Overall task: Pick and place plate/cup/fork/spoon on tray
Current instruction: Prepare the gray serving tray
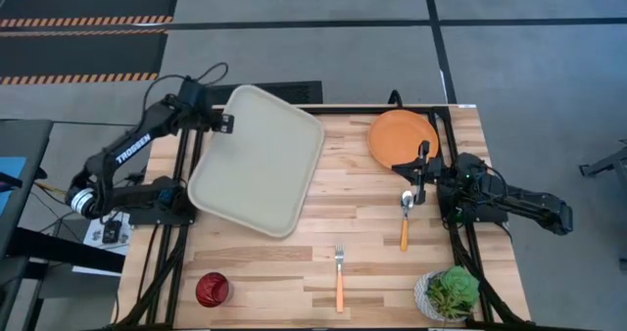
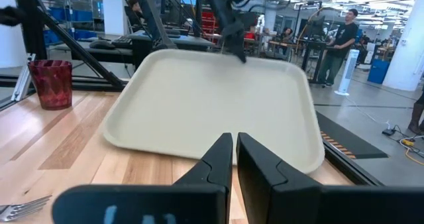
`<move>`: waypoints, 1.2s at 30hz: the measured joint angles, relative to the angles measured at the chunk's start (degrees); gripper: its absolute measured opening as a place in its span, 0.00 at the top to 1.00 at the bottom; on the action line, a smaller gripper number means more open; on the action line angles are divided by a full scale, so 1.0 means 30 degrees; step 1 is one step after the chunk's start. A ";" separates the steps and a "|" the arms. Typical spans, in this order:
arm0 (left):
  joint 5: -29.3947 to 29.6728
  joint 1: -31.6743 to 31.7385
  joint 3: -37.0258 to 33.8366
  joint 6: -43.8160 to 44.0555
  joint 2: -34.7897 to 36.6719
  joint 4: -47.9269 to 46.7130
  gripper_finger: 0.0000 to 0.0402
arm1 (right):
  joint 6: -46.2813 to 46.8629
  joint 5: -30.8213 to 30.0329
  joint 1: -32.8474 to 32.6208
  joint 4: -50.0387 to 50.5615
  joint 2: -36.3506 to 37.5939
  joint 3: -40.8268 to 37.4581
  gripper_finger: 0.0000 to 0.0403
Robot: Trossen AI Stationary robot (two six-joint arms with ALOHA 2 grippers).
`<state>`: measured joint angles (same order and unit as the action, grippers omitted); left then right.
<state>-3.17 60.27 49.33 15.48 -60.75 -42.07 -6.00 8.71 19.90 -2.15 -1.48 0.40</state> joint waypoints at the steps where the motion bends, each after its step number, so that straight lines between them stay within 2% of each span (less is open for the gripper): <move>1: 0.0022 -0.0005 0.0232 -0.0355 -0.0122 0.0031 0.94 | -0.0005 0.0007 0.0000 0.0000 0.0000 0.0000 0.88; 8: 0.0429 -0.0448 0.0956 -0.3805 -0.1378 0.0062 0.94 | -0.0002 0.0000 0.0000 0.0000 -0.0004 0.0000 0.88; 20: 0.0645 -0.0877 0.2686 -0.7955 -0.3464 0.1365 0.94 | -0.0003 0.0005 0.0000 0.0000 -0.0002 0.0000 0.88; 28: 0.0291 -0.2591 0.2686 -1.1898 -0.6168 0.5851 0.94 | -0.0004 0.0004 0.0000 0.0000 -0.0004 0.0000 0.88; 32: -0.0853 -0.3321 0.2686 -1.2391 -0.7375 0.8227 0.94 | -0.0004 0.0000 0.0000 0.0000 -0.0004 0.0000 0.88; 36: -0.2266 -0.4027 0.2686 -1.2333 -0.8405 0.8903 0.94 | 0.0000 0.0005 0.0000 0.0000 -0.0005 0.0000 0.88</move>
<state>-9.97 48.19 57.39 -21.52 -85.97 -15.37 -6.00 8.72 19.90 -2.15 -1.49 0.40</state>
